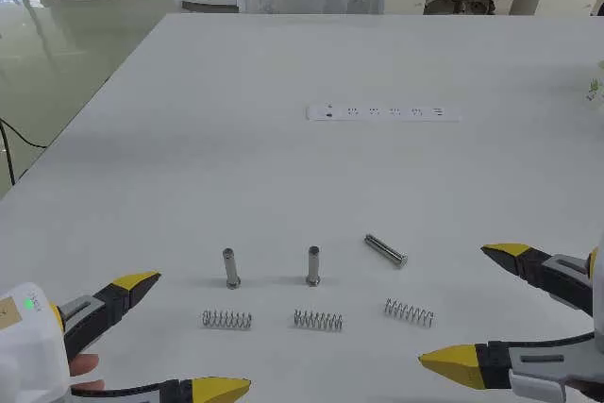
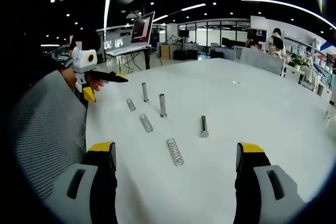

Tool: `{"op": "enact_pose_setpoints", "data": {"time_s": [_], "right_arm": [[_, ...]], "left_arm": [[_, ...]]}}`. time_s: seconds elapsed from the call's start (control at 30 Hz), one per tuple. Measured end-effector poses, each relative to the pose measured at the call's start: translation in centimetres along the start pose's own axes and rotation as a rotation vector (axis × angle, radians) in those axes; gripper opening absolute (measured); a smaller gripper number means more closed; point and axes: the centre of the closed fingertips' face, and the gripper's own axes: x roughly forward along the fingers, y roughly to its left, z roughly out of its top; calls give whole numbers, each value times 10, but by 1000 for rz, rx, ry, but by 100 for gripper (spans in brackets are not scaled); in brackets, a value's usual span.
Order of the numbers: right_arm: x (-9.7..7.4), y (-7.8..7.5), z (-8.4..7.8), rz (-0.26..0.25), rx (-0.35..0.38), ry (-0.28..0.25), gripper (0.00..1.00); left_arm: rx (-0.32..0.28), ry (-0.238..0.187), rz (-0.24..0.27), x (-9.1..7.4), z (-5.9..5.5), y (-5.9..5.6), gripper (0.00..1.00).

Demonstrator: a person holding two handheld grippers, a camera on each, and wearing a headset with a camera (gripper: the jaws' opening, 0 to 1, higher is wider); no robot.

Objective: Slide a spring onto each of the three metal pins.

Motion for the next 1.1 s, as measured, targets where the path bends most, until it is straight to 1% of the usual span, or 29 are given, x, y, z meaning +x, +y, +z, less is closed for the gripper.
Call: {"op": "enact_pose_setpoints", "data": {"time_s": [0.63, 1.1], "right_arm": [[0, 0, 1, -2, -1, 1, 95], [1, 0, -2, 0, 3, 7, 94]], "left_arm": [[0, 1, -2, 0, 0, -1, 93], [1, 4, 1, 0, -1, -1, 93]]}}
